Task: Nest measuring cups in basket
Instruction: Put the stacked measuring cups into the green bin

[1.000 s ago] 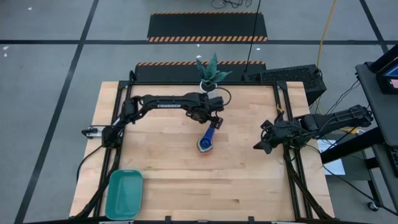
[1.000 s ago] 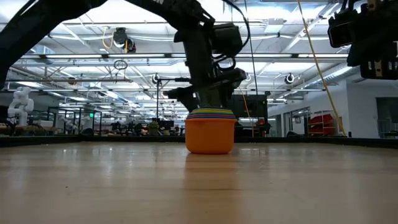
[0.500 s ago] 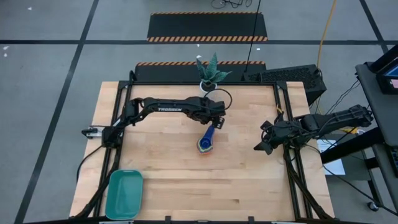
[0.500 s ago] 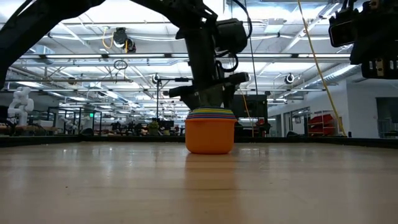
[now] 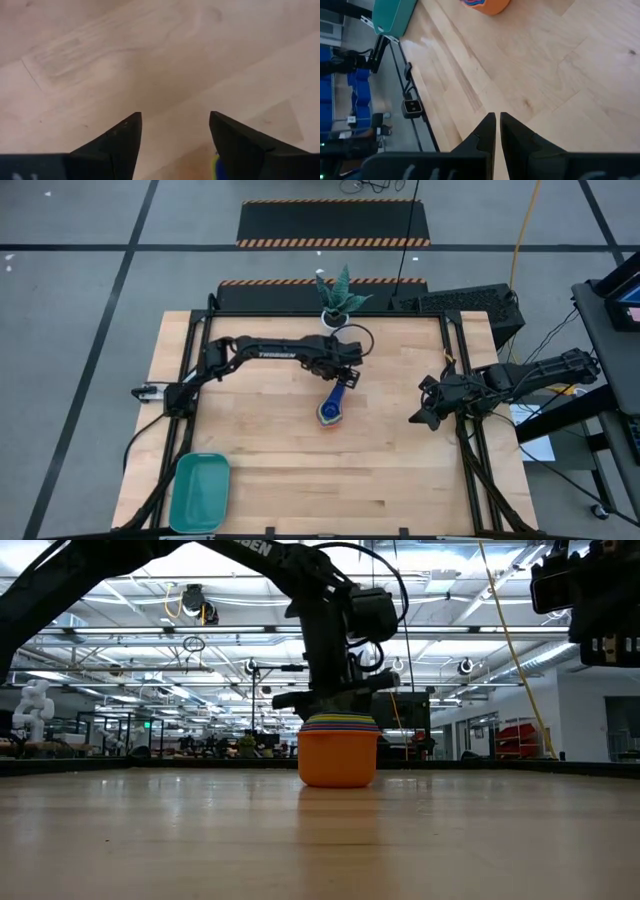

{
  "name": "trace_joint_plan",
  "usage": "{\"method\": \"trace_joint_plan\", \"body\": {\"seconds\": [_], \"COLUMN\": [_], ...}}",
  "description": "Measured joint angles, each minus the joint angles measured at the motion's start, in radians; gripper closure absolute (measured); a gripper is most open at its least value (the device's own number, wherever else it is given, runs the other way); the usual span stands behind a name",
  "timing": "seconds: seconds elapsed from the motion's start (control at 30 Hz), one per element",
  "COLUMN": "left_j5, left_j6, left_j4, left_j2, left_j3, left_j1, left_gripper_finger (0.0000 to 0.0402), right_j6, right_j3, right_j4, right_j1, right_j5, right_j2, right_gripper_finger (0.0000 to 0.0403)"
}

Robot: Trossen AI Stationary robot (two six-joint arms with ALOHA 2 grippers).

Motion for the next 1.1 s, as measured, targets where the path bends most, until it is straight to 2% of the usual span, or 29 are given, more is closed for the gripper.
{"method": "trace_joint_plan", "body": {"seconds": [1.1], "left_j5": [0.151], "left_j6": [-0.03], "left_j4": [0.003], "left_j2": [-0.029], "left_j3": [0.002], "left_j1": [-0.063], "left_gripper_finger": [0.017], "right_j6": [-0.044], "right_j3": [0.0], "right_j4": [-0.008], "right_j1": [0.0], "right_j5": [-0.022], "right_j2": [0.001], "right_gripper_finger": [0.0385]}}
